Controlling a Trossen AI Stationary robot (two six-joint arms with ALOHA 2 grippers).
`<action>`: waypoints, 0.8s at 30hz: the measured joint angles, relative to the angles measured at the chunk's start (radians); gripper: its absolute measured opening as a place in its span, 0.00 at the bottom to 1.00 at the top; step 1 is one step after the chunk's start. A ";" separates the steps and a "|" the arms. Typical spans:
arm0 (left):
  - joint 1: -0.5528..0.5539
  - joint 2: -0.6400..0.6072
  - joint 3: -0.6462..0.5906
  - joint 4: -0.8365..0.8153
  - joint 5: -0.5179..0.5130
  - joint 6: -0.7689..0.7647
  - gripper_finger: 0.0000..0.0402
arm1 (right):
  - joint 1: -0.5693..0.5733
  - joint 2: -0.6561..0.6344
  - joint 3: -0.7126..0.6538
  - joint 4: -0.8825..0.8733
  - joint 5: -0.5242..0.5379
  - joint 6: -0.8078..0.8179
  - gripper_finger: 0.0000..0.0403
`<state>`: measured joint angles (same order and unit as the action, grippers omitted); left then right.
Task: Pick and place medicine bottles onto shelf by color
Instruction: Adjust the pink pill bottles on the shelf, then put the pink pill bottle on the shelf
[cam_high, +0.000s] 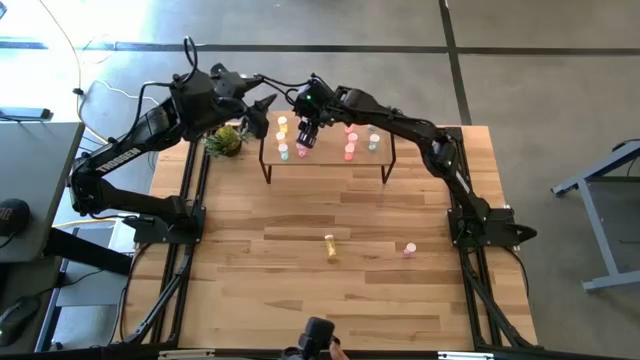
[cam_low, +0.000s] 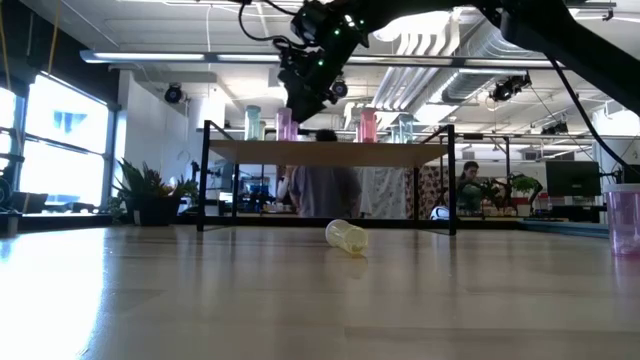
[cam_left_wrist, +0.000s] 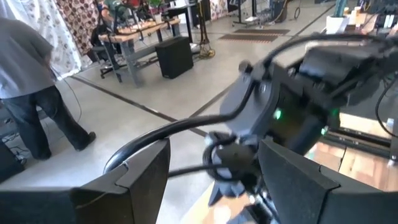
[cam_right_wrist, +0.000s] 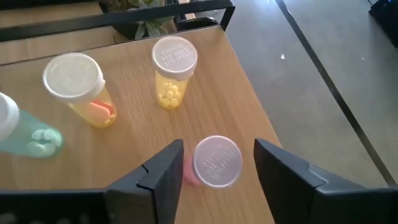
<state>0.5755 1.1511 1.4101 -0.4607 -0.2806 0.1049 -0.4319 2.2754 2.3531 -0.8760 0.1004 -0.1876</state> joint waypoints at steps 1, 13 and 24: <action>0.000 0.000 0.000 -0.010 0.000 -0.003 0.59 | 0.000 -0.003 0.000 0.000 0.001 0.007 0.47; -0.001 0.000 0.000 -0.124 0.042 -0.023 0.59 | 0.000 -0.030 0.002 -0.003 0.001 0.034 0.48; -0.011 0.001 0.000 -0.120 0.277 -0.023 0.59 | 0.001 -0.071 0.002 -0.045 0.008 0.078 0.48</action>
<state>0.5649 1.1519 1.4101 -0.5803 -0.0037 0.0814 -0.4313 2.2047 2.3550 -0.9207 0.1084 -0.1095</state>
